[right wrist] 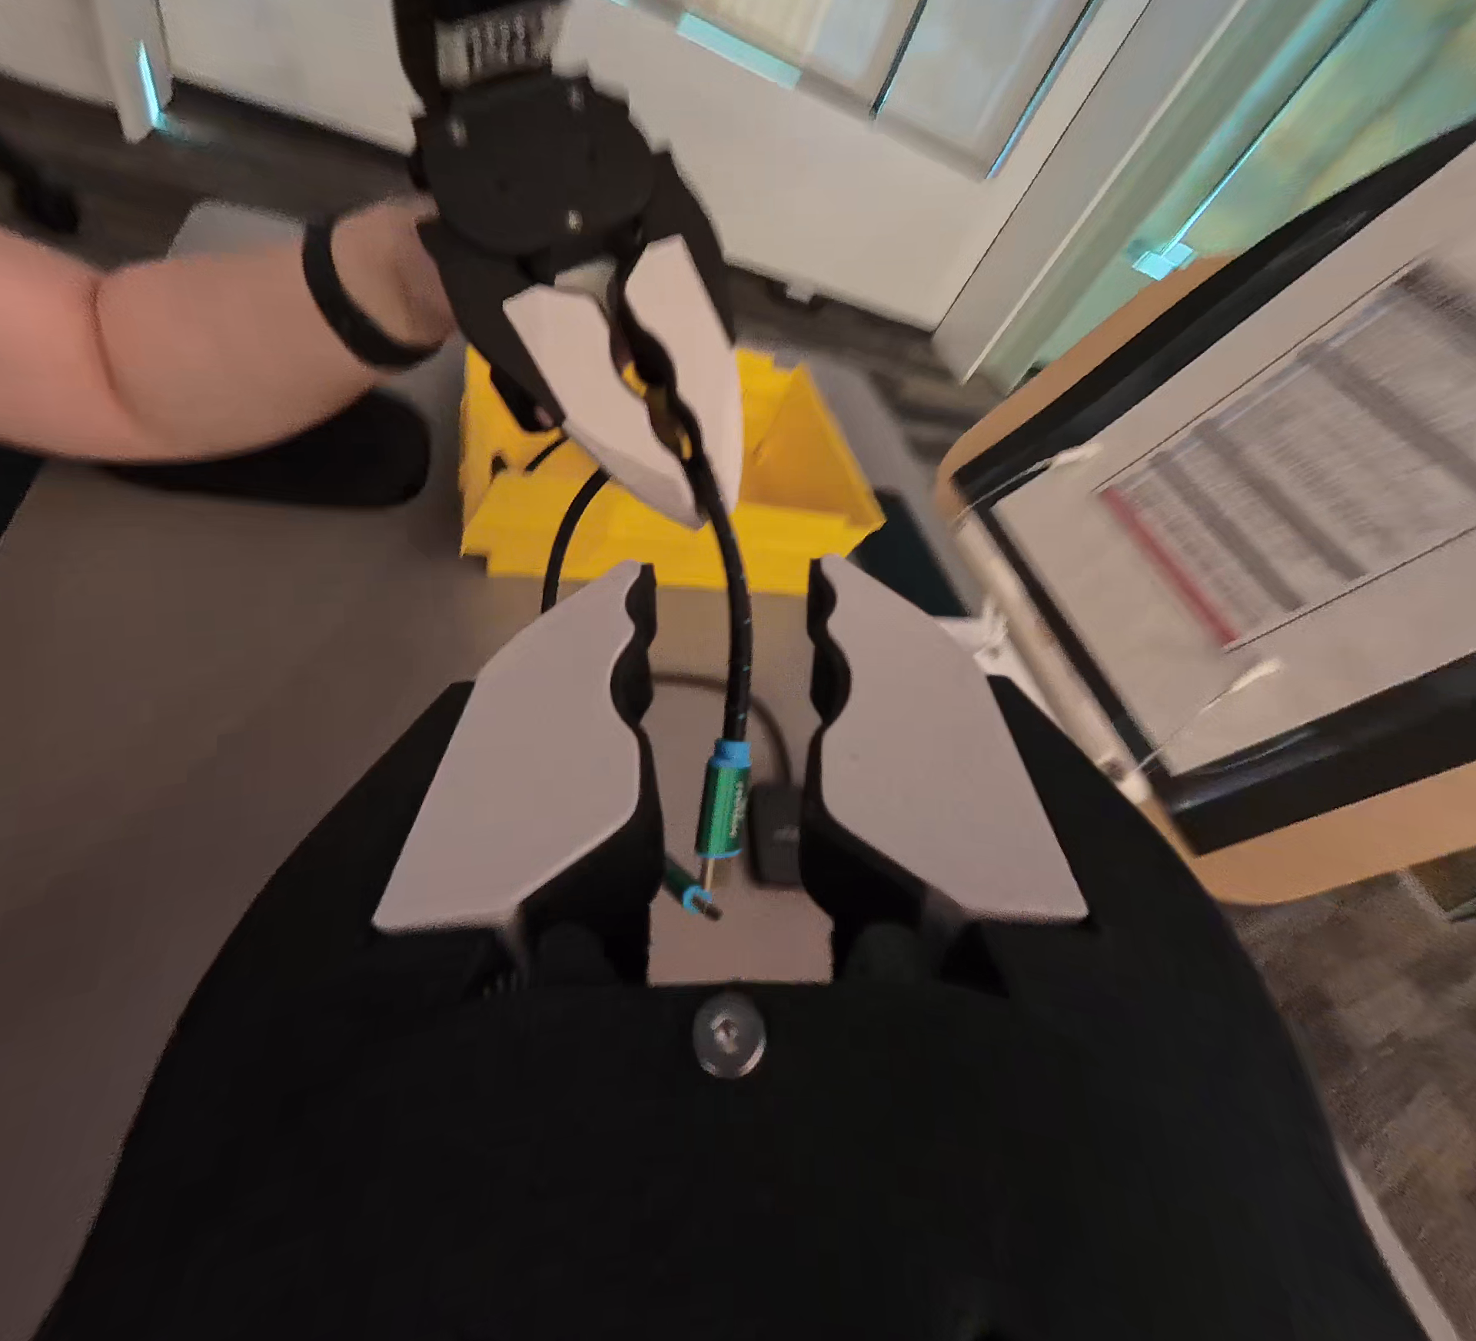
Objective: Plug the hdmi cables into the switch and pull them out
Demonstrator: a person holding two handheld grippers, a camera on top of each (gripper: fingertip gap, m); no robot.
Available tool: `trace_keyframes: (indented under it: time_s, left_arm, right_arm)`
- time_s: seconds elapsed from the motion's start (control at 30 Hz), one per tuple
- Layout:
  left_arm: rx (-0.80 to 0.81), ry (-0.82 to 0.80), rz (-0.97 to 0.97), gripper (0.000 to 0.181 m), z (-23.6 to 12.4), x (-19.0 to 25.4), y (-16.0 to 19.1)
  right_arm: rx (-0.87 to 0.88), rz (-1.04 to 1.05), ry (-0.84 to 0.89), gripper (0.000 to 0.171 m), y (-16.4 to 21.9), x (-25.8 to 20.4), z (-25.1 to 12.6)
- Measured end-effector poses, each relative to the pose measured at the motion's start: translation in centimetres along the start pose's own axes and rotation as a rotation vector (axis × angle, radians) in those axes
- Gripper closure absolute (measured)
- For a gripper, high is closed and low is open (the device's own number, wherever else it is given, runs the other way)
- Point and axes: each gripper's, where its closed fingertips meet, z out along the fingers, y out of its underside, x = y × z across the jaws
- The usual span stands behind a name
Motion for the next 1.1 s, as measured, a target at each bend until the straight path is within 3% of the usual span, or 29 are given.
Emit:
trace_keyframes:
  time_s: [0.03, 0.17, 0.3, 0.43, 0.57, 0.67, 0.77, 0.83, 0.9, 1.1]
  left_arm:
    - [0.043, 0.024, -0.022, 0.175, -0.4, 0.0, -0.6]
    - [0.178, 0.085, -0.087, 0.175, -2.6, -0.1, -2.5]
    - [0.32, 0.116, -0.212, 0.175, -4.9, -0.9, -4.5]
    - [0.433, 0.156, -0.301, 0.175, -6.3, -1.4, -5.8]
    - [0.447, 0.178, -0.33, 0.175, -6.2, -1.2, -5.9]
    - [0.446, 0.207, -0.331, 0.175, -5.8, -0.8, -5.9]
    - [0.42, 0.205, -0.324, 0.175, -5.2, -0.7, -5.5]
    - [0.309, 0.132, -0.229, 0.174, -3.9, -0.7, -3.9]
    - [0.199, 0.071, -0.12, 0.153, -2.7, 0.0, -2.7]
    - [0.126, 0.213, 0.029, 0.152, 0.4, 5.6, -2.7]
  right_arm:
    - [0.059, -0.021, 0.03, 0.134, -1.1, 0.3, -0.8]
    - [0.284, -0.081, 0.182, 0.134, -3.9, 2.5, -4.5]
    - [0.408, -0.114, 0.266, 0.137, -4.3, 3.6, -6.3]
    - [0.415, -0.099, 0.133, 0.134, -3.2, 1.7, -3.5]
    - [0.552, -0.074, -0.005, 0.134, -4.5, -1.1, -1.9]
    - [0.624, -0.093, 0.051, 0.155, -5.4, -1.0, -2.5]
    - [0.513, -0.068, 0.046, 0.158, -4.6, -0.3, -2.5]
    - [0.366, -0.034, -0.004, 0.158, -3.3, -0.2, -2.1]
    - [0.198, 0.013, -0.078, 0.159, -1.5, -0.8, -1.5]
    - [-0.117, -0.027, -0.247, 0.158, 1.4, -4.8, 0.0]
